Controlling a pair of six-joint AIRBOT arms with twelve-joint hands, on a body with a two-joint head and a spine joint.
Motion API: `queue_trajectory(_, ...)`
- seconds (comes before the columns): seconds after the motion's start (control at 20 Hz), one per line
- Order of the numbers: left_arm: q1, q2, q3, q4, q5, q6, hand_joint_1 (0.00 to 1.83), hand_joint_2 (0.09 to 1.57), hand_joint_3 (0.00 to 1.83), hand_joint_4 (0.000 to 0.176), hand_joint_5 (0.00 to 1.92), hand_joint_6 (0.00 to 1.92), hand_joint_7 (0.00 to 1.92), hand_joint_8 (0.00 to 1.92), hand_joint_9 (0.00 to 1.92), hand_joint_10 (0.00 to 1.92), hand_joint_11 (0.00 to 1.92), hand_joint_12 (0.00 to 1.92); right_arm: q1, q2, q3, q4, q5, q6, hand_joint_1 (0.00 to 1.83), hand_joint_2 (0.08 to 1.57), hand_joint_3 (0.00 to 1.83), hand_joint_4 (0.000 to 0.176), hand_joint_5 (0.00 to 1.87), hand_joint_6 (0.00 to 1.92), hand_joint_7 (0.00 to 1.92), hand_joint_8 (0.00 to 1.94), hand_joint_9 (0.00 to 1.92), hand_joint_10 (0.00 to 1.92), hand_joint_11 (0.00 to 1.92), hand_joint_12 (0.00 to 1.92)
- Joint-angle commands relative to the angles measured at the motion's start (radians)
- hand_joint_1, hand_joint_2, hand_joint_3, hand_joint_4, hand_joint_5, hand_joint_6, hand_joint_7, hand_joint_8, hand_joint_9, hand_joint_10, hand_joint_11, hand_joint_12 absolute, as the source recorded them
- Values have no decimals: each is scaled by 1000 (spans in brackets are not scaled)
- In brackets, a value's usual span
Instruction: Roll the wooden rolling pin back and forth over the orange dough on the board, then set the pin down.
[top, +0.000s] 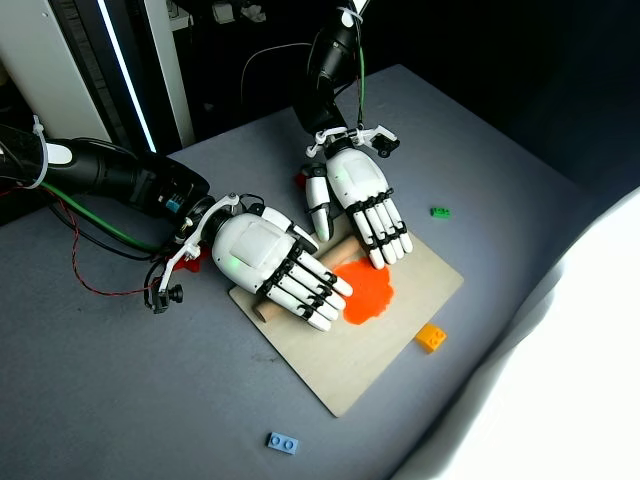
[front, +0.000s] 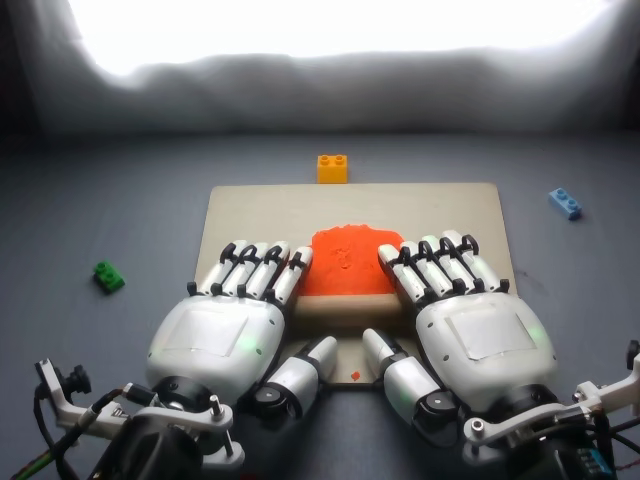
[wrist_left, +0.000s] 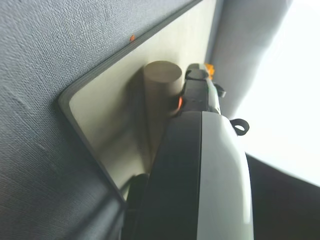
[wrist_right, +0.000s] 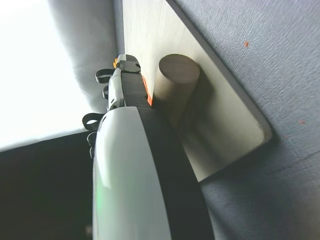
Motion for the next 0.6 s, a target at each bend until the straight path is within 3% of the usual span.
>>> queue_trajectory(0.0,-9,-5,6,61,-89,-3,0,1499,17,0,24,10,20,7,0,0,0,0,5,2,6,-77,84,7,0,1570,12,0,156,5,153,3,92,1,0,114)
queue_trajectory(0.2,-14,-13,24,62,-83,-7,0,1499,16,0,16,5,26,8,0,0,0,0,9,3,19,-77,82,12,0,1571,22,0,124,3,117,1,59,1,0,4)
queue_trajectory(0.55,-30,-27,53,62,-67,-11,0,1498,13,0,32,10,28,6,5,2,0,0,21,3,46,-77,75,29,0,1567,29,0,127,3,124,2,81,8,16,16)
